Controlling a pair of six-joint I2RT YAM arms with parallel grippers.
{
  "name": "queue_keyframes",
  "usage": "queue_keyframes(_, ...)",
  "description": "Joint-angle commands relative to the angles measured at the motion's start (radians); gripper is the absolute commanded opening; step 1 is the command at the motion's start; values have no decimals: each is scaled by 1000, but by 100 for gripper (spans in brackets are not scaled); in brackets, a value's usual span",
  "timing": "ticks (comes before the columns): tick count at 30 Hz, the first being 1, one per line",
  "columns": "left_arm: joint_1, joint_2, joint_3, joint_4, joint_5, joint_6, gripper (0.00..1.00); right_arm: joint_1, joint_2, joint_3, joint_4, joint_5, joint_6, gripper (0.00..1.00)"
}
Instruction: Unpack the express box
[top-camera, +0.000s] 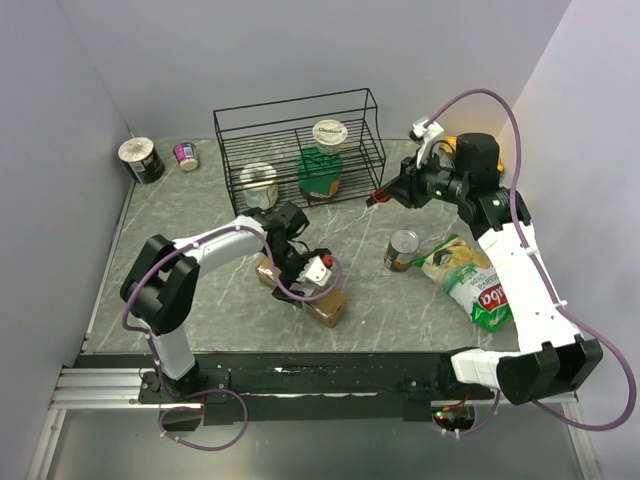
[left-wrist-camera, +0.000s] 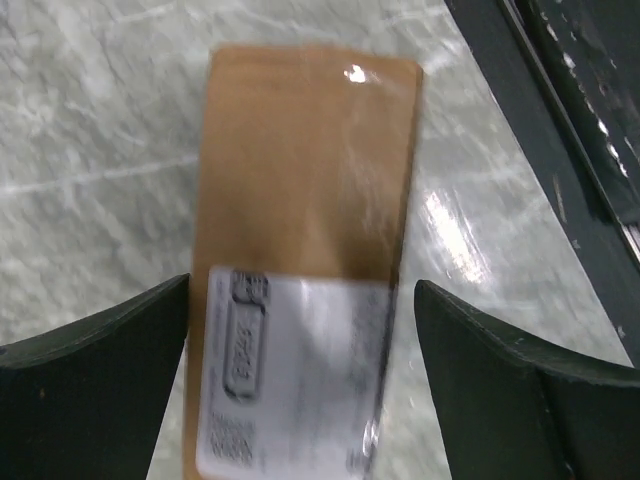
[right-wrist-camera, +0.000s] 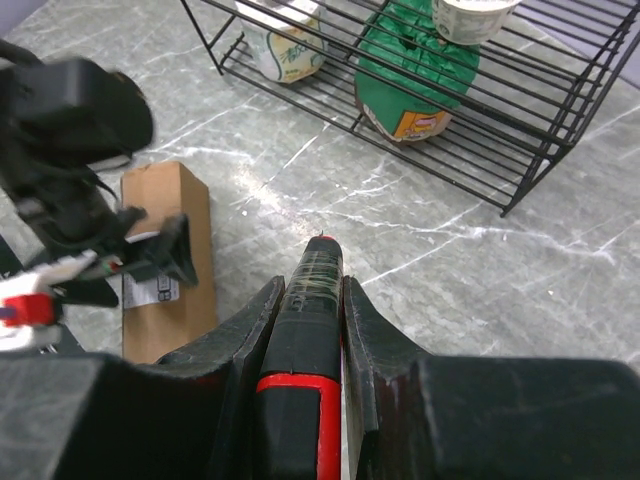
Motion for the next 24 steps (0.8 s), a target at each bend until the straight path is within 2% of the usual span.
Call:
queue_keyframes(1, -24, 0, 11, 213, 41, -121, 97, -9, -59, -31, 42, -16, 0, 0)
queue_keyframes(2, -24, -8, -16, 282, 35, -236, 96, -9, -60, -34, 45, -15, 3, 0)
queue_keyframes(4, -24, -34, -41, 400, -3, -309, 96, -11, -57, -37, 48, -16, 9, 0)
queue_keyframes(8, -22, -65, -102, 512, -92, -471, 98, -11, -36, -26, 58, -19, 14, 0)
queue_keyframes(12, -19, -108, -148, 558, -111, -531, 99, -11, -8, 1, 61, -28, 17, 0)
queue_keyframes(15, -18, -157, -182, 606, -65, -582, 97, -11, 7, 20, 50, -32, 1, 0)
queue_keyframes(19, -6, -218, -118, 595, 9, -711, 96, -18, 13, 29, 47, -28, 3, 0)
queue_keyframes(22, 29, -276, -51, 571, -14, -852, 96, -58, 38, 47, 65, -177, -41, 0)
queue_keyframes(24, 77, -310, 29, 519, -38, -941, 96, -69, 75, 113, 53, -194, -61, 0)
